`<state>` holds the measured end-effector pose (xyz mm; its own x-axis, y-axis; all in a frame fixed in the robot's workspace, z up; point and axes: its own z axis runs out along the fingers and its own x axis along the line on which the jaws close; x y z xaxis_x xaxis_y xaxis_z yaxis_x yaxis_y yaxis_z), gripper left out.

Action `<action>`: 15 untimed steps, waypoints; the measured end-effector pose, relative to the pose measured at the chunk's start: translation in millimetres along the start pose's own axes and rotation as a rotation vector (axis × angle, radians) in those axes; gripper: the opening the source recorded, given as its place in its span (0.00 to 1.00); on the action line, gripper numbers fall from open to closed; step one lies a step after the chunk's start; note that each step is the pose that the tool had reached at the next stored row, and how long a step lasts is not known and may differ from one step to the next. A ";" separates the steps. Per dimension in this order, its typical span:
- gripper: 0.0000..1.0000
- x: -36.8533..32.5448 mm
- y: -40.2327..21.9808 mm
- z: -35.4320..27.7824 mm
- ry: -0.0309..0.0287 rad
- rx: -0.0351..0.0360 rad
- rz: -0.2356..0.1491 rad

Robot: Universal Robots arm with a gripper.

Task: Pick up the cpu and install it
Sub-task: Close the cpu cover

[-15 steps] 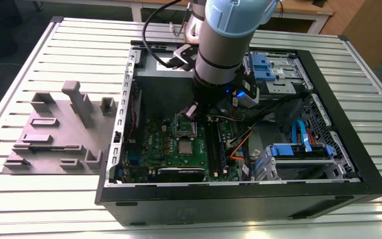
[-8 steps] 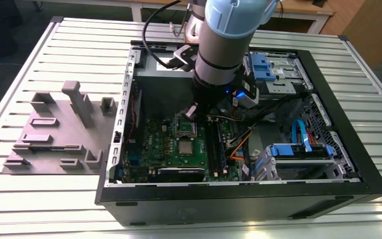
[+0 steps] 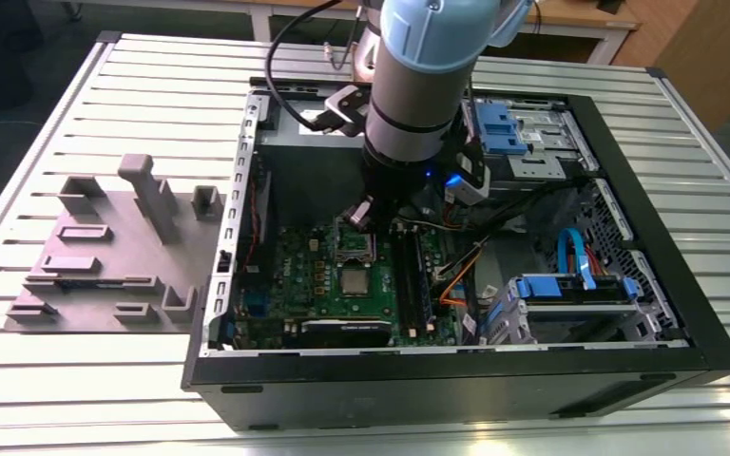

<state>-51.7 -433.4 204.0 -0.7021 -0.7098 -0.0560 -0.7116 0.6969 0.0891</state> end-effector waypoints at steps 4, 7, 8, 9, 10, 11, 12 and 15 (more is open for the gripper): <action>0.10 0.6 -0.4 -4.5 -0.0034 -0.0024 0.000; 0.10 1.1 -0.9 -6.4 -0.0039 -0.0027 0.000; 0.10 1.1 -0.9 -6.5 -0.0039 -0.0027 0.000; 0.10 1.1 -0.9 -6.5 -0.0038 -0.0027 0.000; 0.10 1.1 -0.9 -6.5 -0.0038 -0.0027 0.000; 0.10 1.1 -0.9 -6.5 -0.0036 -0.0025 0.000; 0.10 1.1 -0.9 -6.5 -0.0036 -0.0025 0.000; 0.10 0.8 -1.3 -6.6 -0.0016 -0.0033 0.003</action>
<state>-51.3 -435.5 210.4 -0.7041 -0.7077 -0.0574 -0.7096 0.6985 0.0925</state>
